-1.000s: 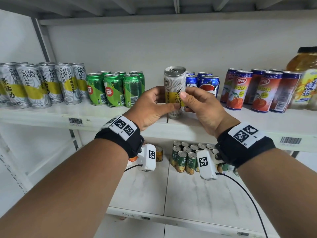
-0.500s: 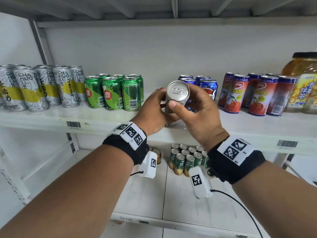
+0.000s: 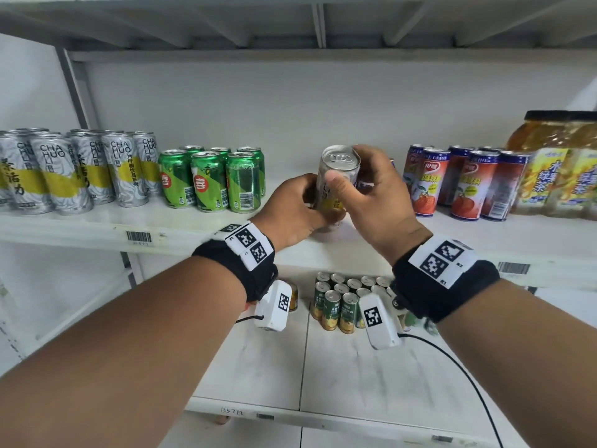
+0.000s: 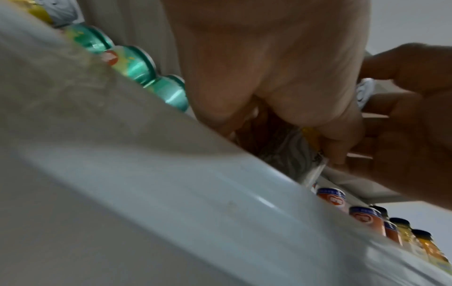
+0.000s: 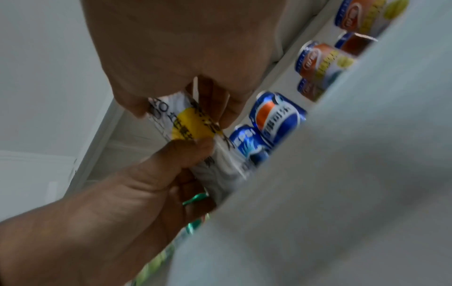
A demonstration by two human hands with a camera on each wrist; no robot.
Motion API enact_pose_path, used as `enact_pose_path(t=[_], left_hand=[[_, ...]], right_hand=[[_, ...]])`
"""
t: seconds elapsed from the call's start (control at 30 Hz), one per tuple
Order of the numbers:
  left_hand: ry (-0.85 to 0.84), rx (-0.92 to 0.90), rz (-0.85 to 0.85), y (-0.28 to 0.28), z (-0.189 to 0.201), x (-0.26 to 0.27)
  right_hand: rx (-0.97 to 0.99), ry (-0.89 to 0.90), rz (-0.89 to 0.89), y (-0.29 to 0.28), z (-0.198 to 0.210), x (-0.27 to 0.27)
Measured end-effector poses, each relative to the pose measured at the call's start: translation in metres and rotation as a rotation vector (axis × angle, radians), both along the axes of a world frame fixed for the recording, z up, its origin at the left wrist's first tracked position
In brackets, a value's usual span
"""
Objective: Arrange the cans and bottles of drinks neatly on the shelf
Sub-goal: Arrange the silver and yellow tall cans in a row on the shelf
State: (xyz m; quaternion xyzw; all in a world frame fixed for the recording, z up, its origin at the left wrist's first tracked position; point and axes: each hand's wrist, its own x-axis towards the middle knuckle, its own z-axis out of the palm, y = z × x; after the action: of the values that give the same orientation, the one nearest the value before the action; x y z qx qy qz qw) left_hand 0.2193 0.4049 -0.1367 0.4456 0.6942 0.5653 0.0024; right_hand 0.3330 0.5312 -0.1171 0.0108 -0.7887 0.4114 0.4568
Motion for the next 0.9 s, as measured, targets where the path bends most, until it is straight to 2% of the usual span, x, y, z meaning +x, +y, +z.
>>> enact_pose_path(t=[0.1,0.23,0.33,0.43,0.57,0.77,0.9], left_hand=[[-0.002,-0.061,-0.049,0.011,0.013,0.013],[0.079,-0.124,-0.140,0.041,0.032,0.039],[0.139,-0.226,-0.187,0.061,0.050,0.050],[0.321,-0.368,-0.098,0.086,0.067,0.059],[0.508,-0.441,0.023,0.107,0.079,0.066],[0.593,-0.485,0.050,0.121,0.087,0.064],[0.619,-0.502,0.080,0.105,0.096,0.056]], right_hand=[[0.108,-0.105,-0.127,0.011,0.027,0.011],[0.352,-0.223,-0.256,0.032,0.061,0.037],[0.406,-0.285,-0.357,0.052,0.079,0.054],[0.446,-0.347,-0.470,0.080,0.090,0.073],[0.487,-0.460,-0.553,0.112,0.089,0.091],[0.483,-0.553,-0.579,0.130,0.082,0.100],[0.605,-0.588,-0.667,0.120,0.084,0.090]])
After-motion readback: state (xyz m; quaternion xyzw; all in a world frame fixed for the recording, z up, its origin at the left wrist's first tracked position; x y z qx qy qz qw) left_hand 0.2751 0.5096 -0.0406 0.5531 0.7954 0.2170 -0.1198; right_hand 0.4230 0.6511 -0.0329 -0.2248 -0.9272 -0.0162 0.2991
